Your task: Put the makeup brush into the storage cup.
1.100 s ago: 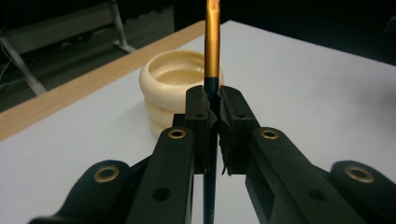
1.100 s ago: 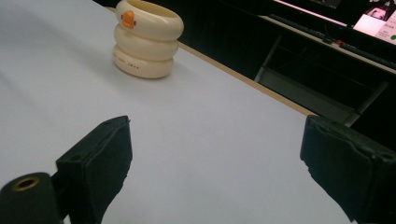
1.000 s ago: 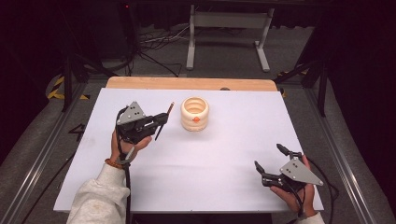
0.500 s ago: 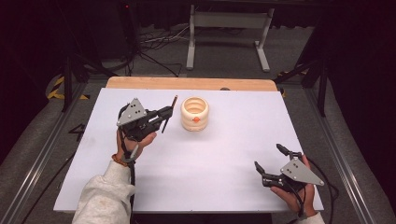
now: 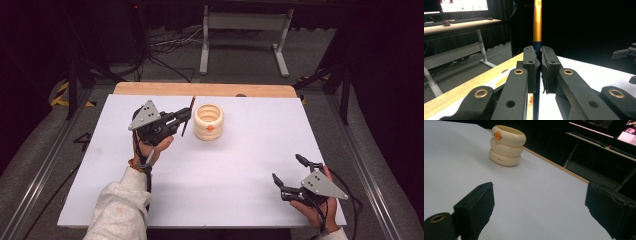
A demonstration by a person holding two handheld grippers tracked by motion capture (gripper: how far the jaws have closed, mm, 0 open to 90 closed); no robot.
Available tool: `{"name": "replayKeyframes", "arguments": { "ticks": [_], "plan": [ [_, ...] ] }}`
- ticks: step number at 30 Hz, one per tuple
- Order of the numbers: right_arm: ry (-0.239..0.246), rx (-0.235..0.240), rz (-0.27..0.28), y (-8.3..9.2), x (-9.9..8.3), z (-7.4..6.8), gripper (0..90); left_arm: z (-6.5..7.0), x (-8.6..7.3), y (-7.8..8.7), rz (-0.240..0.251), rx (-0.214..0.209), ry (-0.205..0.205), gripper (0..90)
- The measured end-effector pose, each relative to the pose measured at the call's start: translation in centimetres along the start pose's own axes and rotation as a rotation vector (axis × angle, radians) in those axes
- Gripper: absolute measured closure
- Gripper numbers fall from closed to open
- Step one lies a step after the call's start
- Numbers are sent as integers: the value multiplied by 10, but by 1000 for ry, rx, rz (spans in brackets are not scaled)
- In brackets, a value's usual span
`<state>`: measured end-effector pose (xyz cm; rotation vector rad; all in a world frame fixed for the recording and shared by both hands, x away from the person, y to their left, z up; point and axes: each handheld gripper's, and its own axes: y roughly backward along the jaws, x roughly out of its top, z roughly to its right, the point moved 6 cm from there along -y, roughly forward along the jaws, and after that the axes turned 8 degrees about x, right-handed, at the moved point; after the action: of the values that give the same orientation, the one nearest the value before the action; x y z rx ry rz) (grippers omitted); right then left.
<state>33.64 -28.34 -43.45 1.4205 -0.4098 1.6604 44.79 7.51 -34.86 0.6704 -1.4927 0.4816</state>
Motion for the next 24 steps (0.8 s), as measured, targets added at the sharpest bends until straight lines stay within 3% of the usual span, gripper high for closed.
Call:
{"name": "replayKeyframes", "arguments": {
  "ticks": [24],
  "plan": [
    [3,-6,1,1,0,1,96,-5,12,-37,25,-22,16,833]
  ]
}}
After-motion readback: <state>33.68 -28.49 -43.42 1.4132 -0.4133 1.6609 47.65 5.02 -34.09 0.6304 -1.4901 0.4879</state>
